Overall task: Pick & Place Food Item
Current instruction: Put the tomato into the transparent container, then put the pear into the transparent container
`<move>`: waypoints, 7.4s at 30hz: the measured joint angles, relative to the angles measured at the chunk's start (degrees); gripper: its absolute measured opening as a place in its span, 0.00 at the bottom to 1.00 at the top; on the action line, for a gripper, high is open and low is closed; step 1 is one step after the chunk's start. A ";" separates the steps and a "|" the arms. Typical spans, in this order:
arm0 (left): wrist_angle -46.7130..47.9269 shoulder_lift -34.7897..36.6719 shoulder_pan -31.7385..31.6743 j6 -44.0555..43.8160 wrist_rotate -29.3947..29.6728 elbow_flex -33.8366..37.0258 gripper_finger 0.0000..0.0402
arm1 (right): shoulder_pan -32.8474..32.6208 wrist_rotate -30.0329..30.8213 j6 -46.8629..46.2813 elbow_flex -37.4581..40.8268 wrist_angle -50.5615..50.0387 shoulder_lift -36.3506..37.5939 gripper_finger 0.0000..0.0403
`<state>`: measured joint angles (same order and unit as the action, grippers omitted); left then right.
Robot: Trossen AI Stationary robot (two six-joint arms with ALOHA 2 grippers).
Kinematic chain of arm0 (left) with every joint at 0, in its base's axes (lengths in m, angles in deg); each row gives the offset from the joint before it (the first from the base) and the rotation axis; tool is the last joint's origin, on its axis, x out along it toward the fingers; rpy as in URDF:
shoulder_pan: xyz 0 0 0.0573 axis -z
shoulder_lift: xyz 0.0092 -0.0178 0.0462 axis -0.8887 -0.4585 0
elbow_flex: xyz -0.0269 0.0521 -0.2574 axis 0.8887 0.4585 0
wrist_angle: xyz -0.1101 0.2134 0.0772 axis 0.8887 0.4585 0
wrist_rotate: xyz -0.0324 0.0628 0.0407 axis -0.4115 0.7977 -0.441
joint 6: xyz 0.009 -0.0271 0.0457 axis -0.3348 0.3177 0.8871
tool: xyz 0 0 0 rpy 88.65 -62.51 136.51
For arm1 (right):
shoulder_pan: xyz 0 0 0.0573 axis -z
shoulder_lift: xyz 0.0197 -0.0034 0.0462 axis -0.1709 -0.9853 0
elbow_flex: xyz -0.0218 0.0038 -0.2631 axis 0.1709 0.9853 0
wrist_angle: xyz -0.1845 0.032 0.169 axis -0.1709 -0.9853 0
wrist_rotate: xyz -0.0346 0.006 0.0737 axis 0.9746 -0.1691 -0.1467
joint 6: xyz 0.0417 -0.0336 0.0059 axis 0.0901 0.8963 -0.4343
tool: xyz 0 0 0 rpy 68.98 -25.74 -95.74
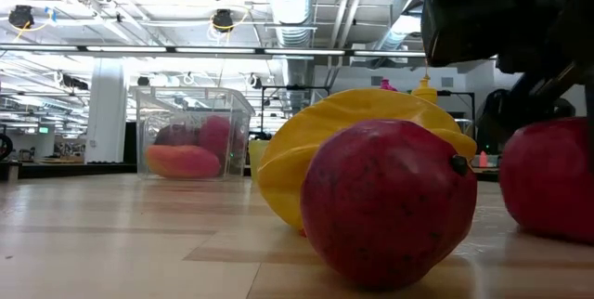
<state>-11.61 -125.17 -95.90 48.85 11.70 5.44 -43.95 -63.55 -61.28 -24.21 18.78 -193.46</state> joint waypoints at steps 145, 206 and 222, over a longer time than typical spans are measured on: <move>0.36 1.15 0.00 -2.03 1.73 -0.04 0.89 | 44.29 -5.98 48.14 -70.62 -37.34 -12.14 0.94; 0.26 1.17 0.00 -0.20 1.70 -0.02 0.89 | 15.05 0.25 14.17 -19.63 -36.96 -4.06 0.57; 0.32 5.80 0.00 -0.09 6.43 0.02 0.89 | 27.87 10.09 21.26 -19.69 -9.72 25.71 0.58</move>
<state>-11.29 -119.37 -95.90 48.76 18.13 5.46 -16.08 -53.46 -40.02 -43.90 9.06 -167.75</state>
